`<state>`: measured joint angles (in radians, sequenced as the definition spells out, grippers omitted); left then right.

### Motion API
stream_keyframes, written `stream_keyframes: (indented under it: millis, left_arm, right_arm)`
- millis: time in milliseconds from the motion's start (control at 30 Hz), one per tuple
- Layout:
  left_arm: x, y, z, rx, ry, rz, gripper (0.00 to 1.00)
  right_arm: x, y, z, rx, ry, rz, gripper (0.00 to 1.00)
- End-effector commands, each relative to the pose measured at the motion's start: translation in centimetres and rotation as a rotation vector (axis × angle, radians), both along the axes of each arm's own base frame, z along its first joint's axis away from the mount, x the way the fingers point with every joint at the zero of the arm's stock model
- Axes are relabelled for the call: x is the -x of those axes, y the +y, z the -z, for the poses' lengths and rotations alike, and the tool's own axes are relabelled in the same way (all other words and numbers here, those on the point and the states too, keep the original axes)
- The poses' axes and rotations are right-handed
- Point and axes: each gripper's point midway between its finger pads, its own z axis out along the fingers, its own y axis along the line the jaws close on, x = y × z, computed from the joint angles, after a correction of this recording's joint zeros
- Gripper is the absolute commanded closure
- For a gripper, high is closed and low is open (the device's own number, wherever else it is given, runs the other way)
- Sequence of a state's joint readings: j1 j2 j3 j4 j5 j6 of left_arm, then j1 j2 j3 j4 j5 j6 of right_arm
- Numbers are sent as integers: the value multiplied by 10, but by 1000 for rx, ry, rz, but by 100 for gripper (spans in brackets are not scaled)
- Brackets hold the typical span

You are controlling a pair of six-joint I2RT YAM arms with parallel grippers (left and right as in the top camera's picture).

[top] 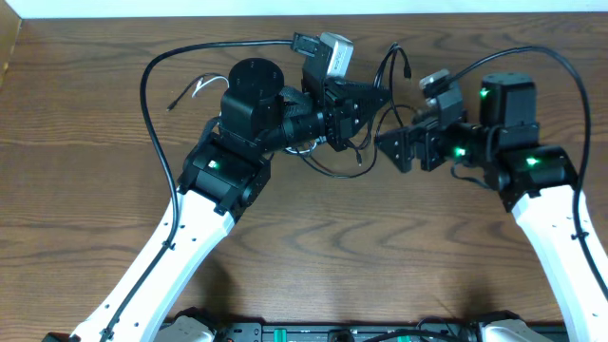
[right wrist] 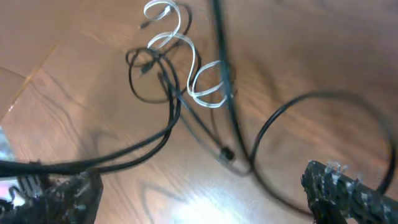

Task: Untangle cables

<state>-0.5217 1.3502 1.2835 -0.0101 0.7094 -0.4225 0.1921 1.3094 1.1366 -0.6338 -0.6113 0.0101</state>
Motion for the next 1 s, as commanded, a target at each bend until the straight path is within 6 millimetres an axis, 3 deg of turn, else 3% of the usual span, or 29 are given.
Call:
stream_keyframes:
  millis: [0,100,267,367,500,700,967]
  left_arm:
    - [-12,8,-15,13,-39,-90,93]
    - [-17,11,-16,15,-45,-121,93]
    - [-18,10,-35,108,-19,-130,93]
    - [-21,12,-45,147,-30,-152,93]
    - [-21,13,-58,207,-22,-154,92]
    - [-16,17,-80,258,-85,-155,92]
    - [-9,27,-98,292,-125,-184,93]
  right_arm:
    - [7,3,8,54,26,-4,1]
    - [13,-4,24,101,113,69,1]
    - [22,6,44,114,190,52,1]
    - [18,7,63,121,262,99,1]
    - [-4,-3,89,155,325,246,1]
    - [-48,10,107,113,245,259,1]
    - [-89,34,104,-21,144,256,4]
